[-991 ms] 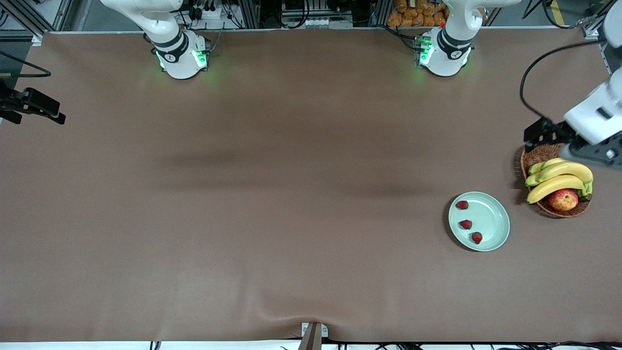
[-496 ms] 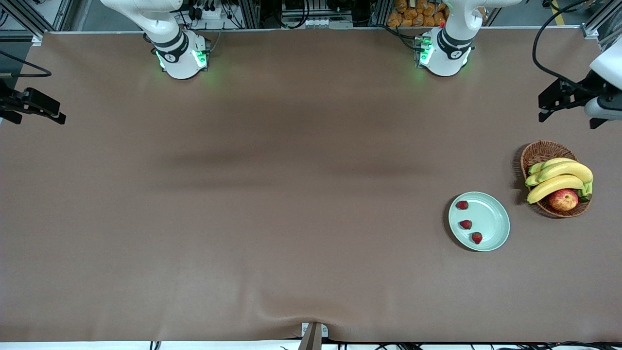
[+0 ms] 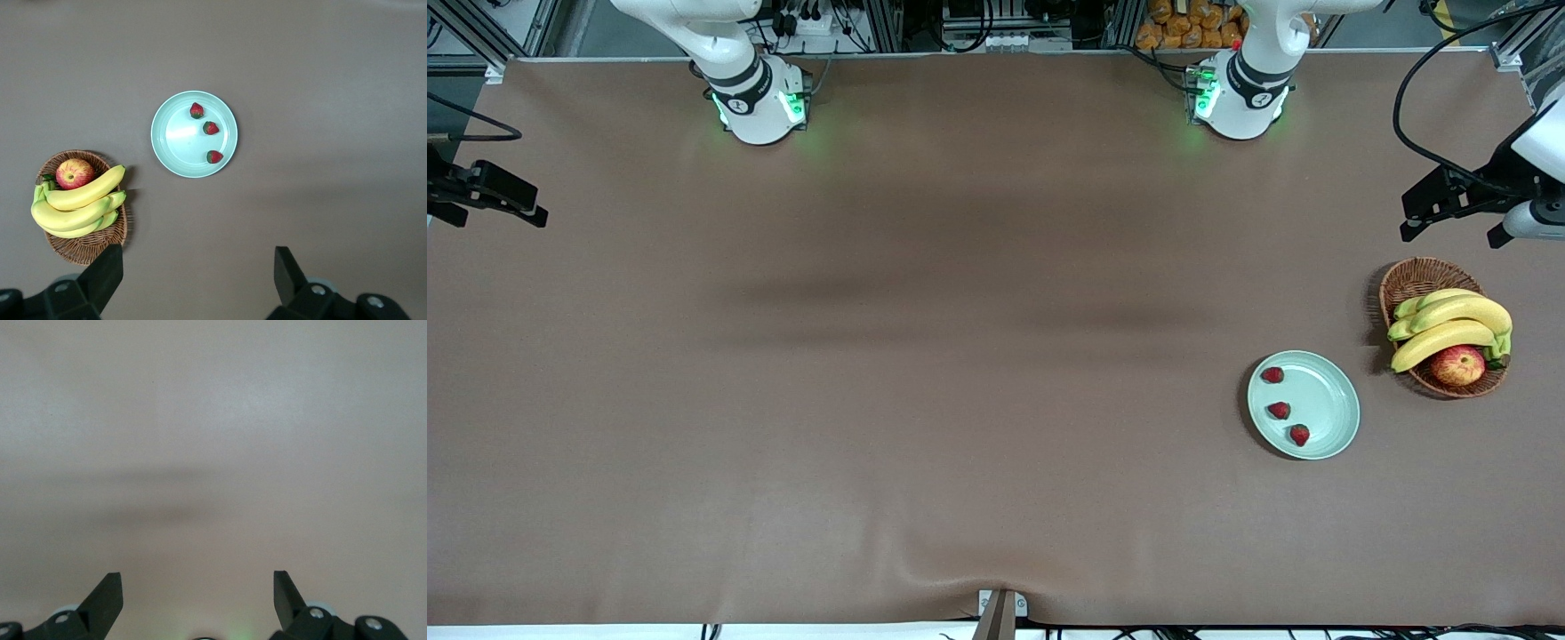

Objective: Collect all strawberries into plate

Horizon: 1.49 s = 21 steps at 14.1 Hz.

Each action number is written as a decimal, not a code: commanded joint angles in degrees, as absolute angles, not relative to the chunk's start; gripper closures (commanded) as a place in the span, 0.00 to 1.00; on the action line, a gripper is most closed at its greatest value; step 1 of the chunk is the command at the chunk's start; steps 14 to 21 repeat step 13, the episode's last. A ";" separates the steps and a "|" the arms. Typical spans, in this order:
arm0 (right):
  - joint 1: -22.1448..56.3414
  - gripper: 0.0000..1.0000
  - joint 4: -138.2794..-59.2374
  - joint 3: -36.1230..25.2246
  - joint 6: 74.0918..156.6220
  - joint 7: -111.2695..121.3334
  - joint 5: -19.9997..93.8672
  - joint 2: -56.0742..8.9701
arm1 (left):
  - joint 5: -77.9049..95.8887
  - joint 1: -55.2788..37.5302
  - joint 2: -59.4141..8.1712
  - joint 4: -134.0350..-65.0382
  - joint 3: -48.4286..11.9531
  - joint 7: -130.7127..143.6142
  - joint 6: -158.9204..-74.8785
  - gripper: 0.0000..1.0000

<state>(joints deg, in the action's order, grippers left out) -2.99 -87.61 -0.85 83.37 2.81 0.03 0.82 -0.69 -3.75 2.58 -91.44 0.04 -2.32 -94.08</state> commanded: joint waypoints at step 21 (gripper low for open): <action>-2.64 0.00 -86.92 -0.97 83.14 2.46 0.44 0.53 | 0.17 -4.39 2.29 -90.18 0.26 -0.97 -93.78 0.00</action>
